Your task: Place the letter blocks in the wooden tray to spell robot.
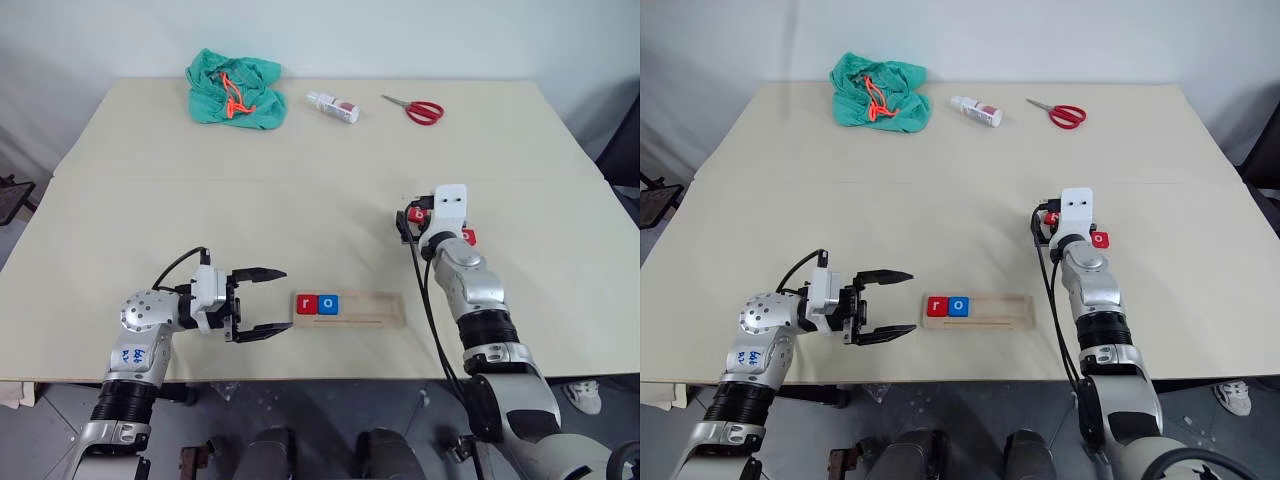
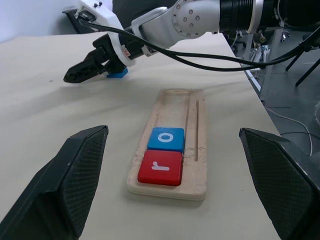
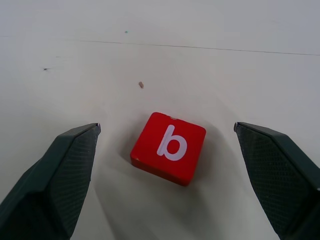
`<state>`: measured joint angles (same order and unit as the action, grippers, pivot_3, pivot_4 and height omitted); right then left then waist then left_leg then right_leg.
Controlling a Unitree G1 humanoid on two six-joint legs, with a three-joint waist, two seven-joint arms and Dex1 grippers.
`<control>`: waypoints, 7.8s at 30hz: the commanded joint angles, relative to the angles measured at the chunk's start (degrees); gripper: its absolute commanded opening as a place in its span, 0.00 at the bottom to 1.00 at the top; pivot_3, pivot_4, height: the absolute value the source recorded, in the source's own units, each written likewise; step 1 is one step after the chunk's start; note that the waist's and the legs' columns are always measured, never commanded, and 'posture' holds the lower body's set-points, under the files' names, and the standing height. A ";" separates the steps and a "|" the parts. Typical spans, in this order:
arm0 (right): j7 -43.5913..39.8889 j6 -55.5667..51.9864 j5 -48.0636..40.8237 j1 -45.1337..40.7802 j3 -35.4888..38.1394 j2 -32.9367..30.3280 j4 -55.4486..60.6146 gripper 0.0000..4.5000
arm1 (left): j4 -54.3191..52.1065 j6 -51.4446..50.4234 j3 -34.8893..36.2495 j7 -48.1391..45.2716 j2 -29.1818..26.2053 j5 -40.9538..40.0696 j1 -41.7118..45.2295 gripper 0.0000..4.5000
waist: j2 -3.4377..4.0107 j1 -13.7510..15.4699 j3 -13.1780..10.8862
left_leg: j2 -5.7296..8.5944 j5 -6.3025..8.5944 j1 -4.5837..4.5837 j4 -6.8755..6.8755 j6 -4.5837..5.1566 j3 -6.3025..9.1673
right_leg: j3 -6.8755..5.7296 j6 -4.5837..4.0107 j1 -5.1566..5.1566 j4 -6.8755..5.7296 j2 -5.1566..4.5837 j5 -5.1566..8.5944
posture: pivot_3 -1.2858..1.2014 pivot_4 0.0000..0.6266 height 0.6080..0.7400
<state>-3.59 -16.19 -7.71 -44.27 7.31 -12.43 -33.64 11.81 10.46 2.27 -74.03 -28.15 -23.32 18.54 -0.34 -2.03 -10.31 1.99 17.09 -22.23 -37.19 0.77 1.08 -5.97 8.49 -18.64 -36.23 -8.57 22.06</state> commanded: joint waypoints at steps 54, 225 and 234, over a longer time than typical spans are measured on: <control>-7.51 -10.92 3.35 7.05 -2.47 -7.60 16.83 1.00 | 3.19 2.45 0.44 -0.82 0.17 -0.87 2.60 1.00 | 0.03 0.39 -0.01 | 0.06 0.00 0.02 0.02 0.00 0.00 | 0.09 0.00 -0.09 -0.22 -0.04 0.00 | 0.52 0.24 1.00; -3.96 -40.84 -16.42 50.45 7.29 -3.51 78.10 0.87 | 3.28 0.00 1.14 -8.23 -1.90 -3.06 2.18 1.00 | 0.09 1.97 -0.02 | 0.10 0.00 0.00 0.06 0.04 -0.04 | 0.21 0.00 0.09 0.25 -0.02 0.00 | 0.52 0.24 1.00; -13.87 -38.76 -21.45 52.43 13.17 -11.21 78.95 1.00 | 3.41 0.20 1.16 -8.33 -1.76 -3.13 1.93 1.00 | 0.09 2.06 -0.02 | 0.12 0.00 0.00 0.05 0.05 -0.03 | 0.19 0.00 0.12 0.26 -0.02 0.00 | 0.52 0.24 1.00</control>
<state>-14.11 -57.04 -27.31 7.69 18.23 -21.97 43.72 15.96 10.08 3.16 -82.06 -29.98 -25.55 20.33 -0.25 0.03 -10.33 2.10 17.09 -22.23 -37.14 0.81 1.04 -5.78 8.49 -18.51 -35.95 -8.60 22.06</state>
